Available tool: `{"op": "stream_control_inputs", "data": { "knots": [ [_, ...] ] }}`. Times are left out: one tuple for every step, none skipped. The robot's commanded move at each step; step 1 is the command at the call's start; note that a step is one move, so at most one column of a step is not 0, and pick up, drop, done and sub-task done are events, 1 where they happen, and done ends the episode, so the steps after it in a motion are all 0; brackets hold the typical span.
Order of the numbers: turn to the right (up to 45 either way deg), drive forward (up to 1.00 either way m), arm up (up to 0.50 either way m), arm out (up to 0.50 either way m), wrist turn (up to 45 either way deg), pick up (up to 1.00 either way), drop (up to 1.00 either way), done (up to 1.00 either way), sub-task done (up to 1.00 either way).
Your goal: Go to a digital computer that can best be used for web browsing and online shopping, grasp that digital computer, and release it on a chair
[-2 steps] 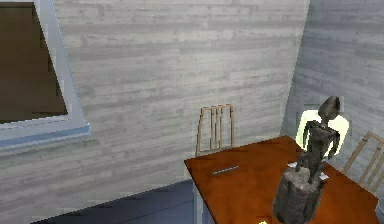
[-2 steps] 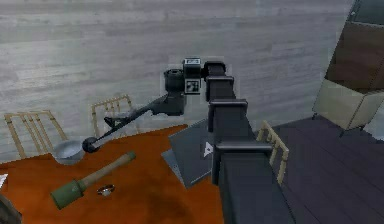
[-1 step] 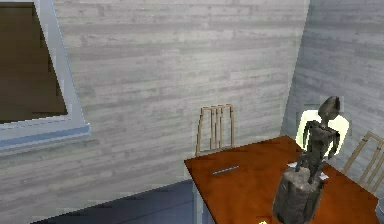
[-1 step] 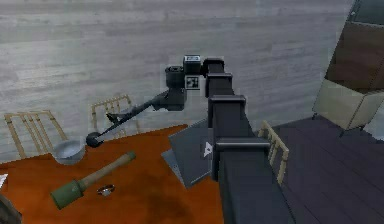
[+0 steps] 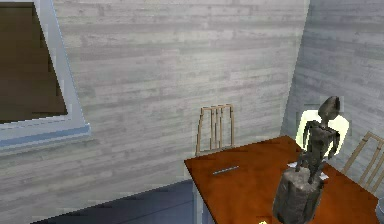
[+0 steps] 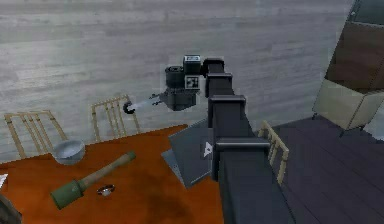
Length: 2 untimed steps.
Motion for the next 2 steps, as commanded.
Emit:
{"op": "stream_control_inputs", "data": {
  "knots": [
    [0.0,0.00,0.00,0.00,39.0,0.00,0.00,0.00,0.00],
    [0.0,0.00,-0.12,0.00,0.0,0.00,0.00,0.00,0.00]
  ]
}}
